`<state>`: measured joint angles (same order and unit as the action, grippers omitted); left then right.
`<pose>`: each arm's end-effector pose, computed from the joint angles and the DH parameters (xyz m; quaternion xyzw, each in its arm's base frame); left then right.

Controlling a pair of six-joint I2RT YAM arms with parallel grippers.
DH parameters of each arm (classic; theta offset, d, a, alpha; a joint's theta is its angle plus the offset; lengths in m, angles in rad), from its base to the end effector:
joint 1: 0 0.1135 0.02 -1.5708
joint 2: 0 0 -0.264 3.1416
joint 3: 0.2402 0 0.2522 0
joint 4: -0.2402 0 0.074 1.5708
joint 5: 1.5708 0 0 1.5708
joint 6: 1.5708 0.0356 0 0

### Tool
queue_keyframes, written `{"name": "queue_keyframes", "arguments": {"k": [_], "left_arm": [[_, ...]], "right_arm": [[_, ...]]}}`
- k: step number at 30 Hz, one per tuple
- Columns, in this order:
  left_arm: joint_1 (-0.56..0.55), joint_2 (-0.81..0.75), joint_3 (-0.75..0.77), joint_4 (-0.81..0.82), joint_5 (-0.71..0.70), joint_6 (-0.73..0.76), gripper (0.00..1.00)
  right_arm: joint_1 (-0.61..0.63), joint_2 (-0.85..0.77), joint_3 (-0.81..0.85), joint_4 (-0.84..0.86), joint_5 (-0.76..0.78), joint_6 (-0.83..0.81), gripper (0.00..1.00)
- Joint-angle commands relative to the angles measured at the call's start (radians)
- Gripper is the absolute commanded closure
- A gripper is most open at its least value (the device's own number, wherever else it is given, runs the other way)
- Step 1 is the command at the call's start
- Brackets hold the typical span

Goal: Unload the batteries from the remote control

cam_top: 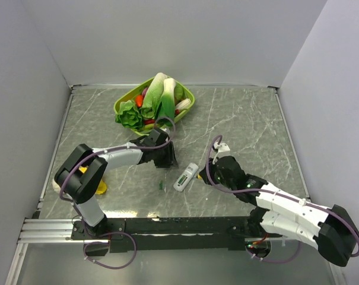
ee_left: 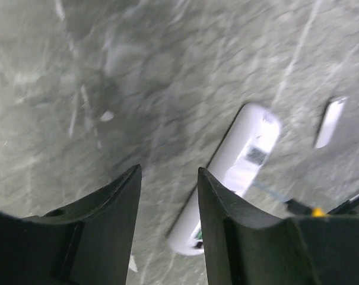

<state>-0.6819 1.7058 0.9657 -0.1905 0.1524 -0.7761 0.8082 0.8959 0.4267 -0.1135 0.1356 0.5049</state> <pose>0.2622 -0.2198 0.1666 -0.0206 0.9465 -0.2629 0.1859 0.1360 0.1354 0.2022 -0.1009 0.8732 0.2415 0.4112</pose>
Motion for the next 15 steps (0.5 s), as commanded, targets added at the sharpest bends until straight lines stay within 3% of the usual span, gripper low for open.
{"name": "queue_keyframes", "arguments": {"k": [1, 8, 15], "left_arm": [[-0.001, -0.06, -0.041, 0.058, 0.001, -0.012, 0.52], [-0.008, -0.061, -0.102, 0.143, 0.111, -0.049, 0.54], [-0.016, -0.106, -0.093, 0.132, 0.062, -0.042, 0.51]], "right_arm": [[-0.026, 0.043, 0.027, 0.07, 0.039, -0.049, 1.0], [-0.069, 0.118, 0.053, 0.18, -0.068, -0.117, 1.0], [-0.072, 0.061, 0.112, -0.032, -0.011, -0.114, 1.0]]}}
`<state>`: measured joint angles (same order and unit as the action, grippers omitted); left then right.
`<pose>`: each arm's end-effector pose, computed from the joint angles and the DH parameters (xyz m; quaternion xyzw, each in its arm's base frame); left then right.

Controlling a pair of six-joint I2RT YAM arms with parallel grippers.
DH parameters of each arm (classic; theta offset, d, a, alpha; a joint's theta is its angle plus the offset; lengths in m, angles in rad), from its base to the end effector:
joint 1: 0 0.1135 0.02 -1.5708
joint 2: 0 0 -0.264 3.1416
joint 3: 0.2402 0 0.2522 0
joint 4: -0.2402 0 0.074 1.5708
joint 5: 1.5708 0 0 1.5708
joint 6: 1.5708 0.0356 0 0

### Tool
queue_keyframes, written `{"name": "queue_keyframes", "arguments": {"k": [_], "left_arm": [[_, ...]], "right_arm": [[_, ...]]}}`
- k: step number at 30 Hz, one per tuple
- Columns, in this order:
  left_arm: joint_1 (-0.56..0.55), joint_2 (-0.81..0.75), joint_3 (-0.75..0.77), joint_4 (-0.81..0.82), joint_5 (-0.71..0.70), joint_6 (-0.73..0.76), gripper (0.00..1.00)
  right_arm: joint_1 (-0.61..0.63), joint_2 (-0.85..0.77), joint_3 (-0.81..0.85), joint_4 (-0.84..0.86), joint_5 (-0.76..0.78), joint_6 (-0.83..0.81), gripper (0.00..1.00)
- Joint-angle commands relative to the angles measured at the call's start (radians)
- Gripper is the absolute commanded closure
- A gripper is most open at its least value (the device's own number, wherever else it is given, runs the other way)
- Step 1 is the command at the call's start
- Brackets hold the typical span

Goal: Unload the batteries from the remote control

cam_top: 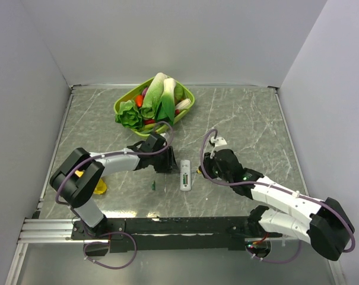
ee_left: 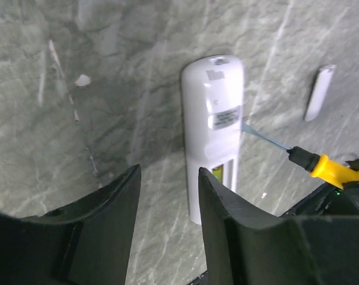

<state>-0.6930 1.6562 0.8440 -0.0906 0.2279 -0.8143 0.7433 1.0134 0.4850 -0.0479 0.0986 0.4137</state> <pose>0.2425 -0.2118 0.1547 -0.0197 0.9391 -0.3012 0.1640 0.1599 0.1422 0.2062 -0.1208 0.8698 0.2242 0.4226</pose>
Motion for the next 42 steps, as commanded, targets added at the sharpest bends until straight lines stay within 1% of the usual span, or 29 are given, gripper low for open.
{"name": "queue_keyframes", "arguments": {"k": [1, 6, 7, 9, 10, 12, 15, 18, 20, 24, 27, 30, 37, 42], "left_arm": [[-0.005, -0.049, 0.039, 0.028, -0.022, 0.004, 0.5], [-0.007, -0.019, 0.076, 0.06, -0.019, 0.012, 0.48], [-0.005, -0.012, 0.082, 0.06, -0.027, 0.014, 0.48], [-0.007, 0.022, 0.115, 0.043, -0.032, 0.023, 0.48], [-0.007, 0.033, 0.125, 0.04, -0.035, 0.026, 0.49], [-0.007, 0.053, 0.139, 0.043, -0.036, 0.03, 0.49], [-0.007, 0.066, 0.135, 0.06, -0.036, 0.033, 0.49], [-0.007, 0.089, 0.139, 0.069, -0.018, 0.037, 0.5], [-0.007, 0.102, 0.141, 0.069, -0.012, 0.038, 0.51], [-0.007, 0.109, 0.13, 0.083, -0.004, 0.037, 0.52], [-0.007, 0.123, 0.125, 0.083, 0.031, 0.027, 0.53], [-0.01, 0.134, 0.112, 0.132, 0.05, 0.015, 0.54], [-0.023, 0.149, 0.101, 0.149, 0.062, 0.007, 0.57], [-0.039, 0.16, 0.093, 0.155, 0.059, -0.003, 0.59]], "right_arm": [[-0.005, -0.094, 0.05, -0.105, 0.018, -0.024, 1.0], [-0.005, -0.174, 0.032, -0.104, -0.022, -0.026, 1.0], [-0.004, -0.185, 0.027, -0.092, -0.063, -0.02, 1.0], [-0.004, -0.214, 0.009, -0.046, -0.092, -0.022, 1.0], [-0.005, -0.223, -0.002, -0.024, -0.144, -0.016, 1.0], [-0.004, -0.245, -0.022, 0.017, -0.172, -0.006, 1.0], [-0.004, -0.243, -0.031, 0.043, -0.198, -0.006, 1.0], [-0.005, -0.202, -0.023, 0.043, -0.212, -0.013, 1.0], [-0.005, -0.185, -0.034, 0.078, -0.224, -0.01, 1.0], [-0.004, -0.167, -0.055, 0.111, -0.212, -0.006, 1.0], [-0.004, -0.151, -0.069, 0.118, -0.195, -0.019, 1.0], [-0.002, -0.139, -0.08, 0.129, -0.189, -0.045, 1.0], [-0.004, -0.139, -0.098, 0.163, -0.175, -0.108, 1.0], [-0.002, -0.119, -0.091, 0.151, -0.181, -0.127, 1.0]]}}
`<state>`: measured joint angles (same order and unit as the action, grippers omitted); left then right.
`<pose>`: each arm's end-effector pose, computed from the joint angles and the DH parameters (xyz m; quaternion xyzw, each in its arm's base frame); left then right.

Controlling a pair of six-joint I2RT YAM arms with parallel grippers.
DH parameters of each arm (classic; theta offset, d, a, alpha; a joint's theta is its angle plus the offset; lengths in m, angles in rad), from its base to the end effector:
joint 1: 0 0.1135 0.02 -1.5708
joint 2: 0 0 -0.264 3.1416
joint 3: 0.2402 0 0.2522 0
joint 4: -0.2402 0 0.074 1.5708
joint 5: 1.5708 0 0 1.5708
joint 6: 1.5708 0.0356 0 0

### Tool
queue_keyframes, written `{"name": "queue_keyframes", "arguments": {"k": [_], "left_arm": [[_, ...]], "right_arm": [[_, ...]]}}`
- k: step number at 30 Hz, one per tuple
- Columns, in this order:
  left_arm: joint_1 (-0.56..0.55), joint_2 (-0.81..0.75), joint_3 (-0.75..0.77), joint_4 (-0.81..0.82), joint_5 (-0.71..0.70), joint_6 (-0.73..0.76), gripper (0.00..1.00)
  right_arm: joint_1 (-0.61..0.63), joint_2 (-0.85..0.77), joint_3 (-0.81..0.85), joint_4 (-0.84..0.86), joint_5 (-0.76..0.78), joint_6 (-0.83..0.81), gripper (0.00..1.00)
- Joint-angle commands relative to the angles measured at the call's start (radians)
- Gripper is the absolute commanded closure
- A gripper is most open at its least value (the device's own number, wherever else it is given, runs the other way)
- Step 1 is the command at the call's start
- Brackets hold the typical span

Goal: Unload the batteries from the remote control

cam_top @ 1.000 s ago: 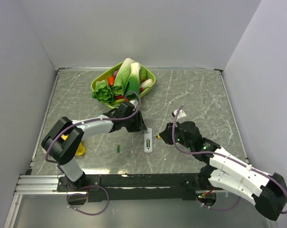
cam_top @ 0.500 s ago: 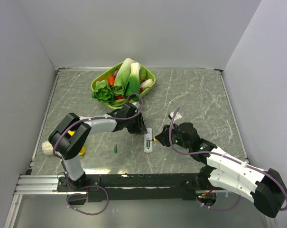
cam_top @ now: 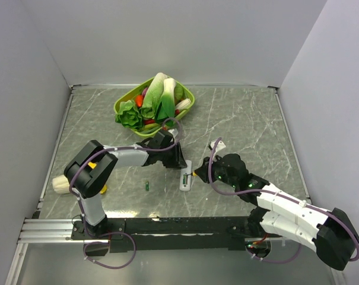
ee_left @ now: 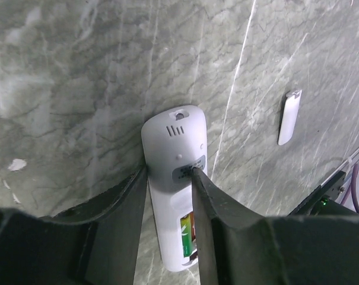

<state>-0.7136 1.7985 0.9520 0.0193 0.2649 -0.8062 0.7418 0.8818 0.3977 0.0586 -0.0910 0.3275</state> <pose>0.2662 -0.2428 0.1472 0.0052 0.9247 -0.3373 0.1763 0.1428 0.1352 0.2112 -0.1968 0.8166 0.3087 0.4463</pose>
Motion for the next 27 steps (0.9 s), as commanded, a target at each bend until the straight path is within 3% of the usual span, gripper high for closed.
{"name": "queue_keyframes", "arguments": {"k": [1, 9, 27], "left_arm": [[-0.021, 0.021, -0.018, 0.045, 0.022, -0.014, 0.6], [-0.027, 0.03, -0.033, 0.042, 0.016, -0.027, 0.62], [-0.033, -0.016, -0.09, 0.062, 0.017, -0.067, 0.64]], "right_arm": [[-0.002, 0.014, 0.001, 0.04, 0.007, -0.045, 1.0], [-0.001, 0.009, 0.004, 0.015, 0.002, -0.079, 1.0], [0.037, 0.078, -0.046, 0.144, 0.003, -0.015, 1.0]]}}
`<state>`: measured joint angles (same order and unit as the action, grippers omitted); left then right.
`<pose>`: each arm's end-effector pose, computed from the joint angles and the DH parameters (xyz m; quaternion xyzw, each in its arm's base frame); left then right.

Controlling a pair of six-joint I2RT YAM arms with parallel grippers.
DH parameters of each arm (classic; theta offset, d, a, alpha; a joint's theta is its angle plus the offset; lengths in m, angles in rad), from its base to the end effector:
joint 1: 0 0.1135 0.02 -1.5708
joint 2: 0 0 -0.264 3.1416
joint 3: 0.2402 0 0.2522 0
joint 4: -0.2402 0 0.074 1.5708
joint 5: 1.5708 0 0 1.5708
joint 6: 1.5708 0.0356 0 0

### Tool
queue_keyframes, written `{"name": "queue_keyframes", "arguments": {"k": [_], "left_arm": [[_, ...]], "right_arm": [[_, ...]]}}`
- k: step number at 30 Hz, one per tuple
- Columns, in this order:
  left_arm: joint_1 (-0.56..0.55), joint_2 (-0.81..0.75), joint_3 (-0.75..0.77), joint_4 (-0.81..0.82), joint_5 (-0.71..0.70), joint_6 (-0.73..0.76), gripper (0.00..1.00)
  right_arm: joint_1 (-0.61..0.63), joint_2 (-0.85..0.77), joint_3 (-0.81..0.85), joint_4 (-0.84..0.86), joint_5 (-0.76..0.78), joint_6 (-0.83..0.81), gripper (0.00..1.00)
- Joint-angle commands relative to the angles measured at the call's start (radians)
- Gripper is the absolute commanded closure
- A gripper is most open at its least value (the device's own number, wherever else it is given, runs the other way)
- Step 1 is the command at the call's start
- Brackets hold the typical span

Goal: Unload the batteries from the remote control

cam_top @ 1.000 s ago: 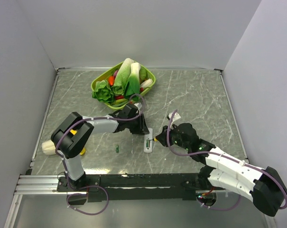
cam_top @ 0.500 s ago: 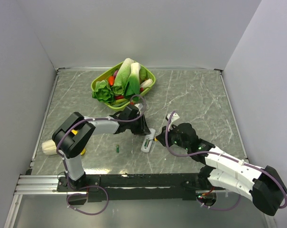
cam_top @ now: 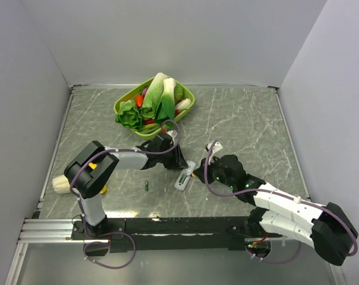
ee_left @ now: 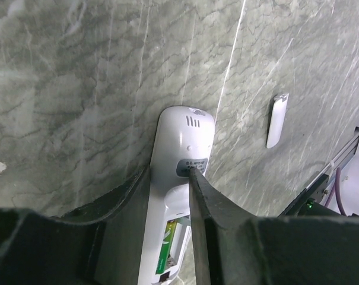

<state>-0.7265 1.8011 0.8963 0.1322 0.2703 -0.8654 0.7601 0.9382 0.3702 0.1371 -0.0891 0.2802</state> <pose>0.2601 -0.2438 0.1394 -0.0111 0.9144 -0.3620 0.1807 0.1443 0.1416 0.1995 -0.2232 0.8113 0.3005 0.4491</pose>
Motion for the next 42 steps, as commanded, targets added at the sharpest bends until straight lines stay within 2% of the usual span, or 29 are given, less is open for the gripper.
{"name": "queue_keyframes", "arguments": {"k": [1, 7, 14, 18, 19, 22, 25, 32, 42], "left_arm": [[-0.021, -0.023, -0.034, -0.055, 0.01, -0.007, 0.63], [-0.019, -0.063, 0.013, -0.129, -0.011, 0.017, 0.53], [-0.007, -0.154, 0.032, -0.295, -0.178, 0.051, 0.56], [-0.002, -0.178, -0.022, -0.266, -0.152, 0.045, 0.68], [-0.001, -0.18, -0.033, -0.252, -0.128, 0.039, 0.77], [-0.002, -0.175, -0.071, -0.183, -0.073, 0.026, 0.9], [-0.002, -0.171, -0.105, -0.14, -0.008, 0.009, 0.95], [-0.004, -0.152, -0.146, -0.054, 0.053, -0.003, 0.98], [-0.008, -0.125, -0.174, -0.006, 0.096, -0.014, 0.99]], "right_arm": [[0.021, 0.016, -0.022, 0.064, 0.012, 0.037, 1.0], [0.027, -0.07, -0.033, 0.024, 0.06, 0.028, 1.0], [0.025, -0.081, -0.005, -0.014, 0.077, -0.027, 1.0], [0.027, -0.096, -0.02, 0.033, 0.028, -0.012, 1.0], [0.027, -0.101, -0.024, 0.041, 0.019, -0.006, 1.0], [0.025, -0.131, -0.04, 0.065, 0.005, 0.008, 1.0], [0.027, -0.157, -0.036, 0.044, 0.008, -0.006, 1.0], [0.027, -0.162, -0.036, 0.027, -0.009, -0.016, 1.0], [0.03, -0.125, -0.117, 0.159, -0.058, -0.036, 1.0]]}}
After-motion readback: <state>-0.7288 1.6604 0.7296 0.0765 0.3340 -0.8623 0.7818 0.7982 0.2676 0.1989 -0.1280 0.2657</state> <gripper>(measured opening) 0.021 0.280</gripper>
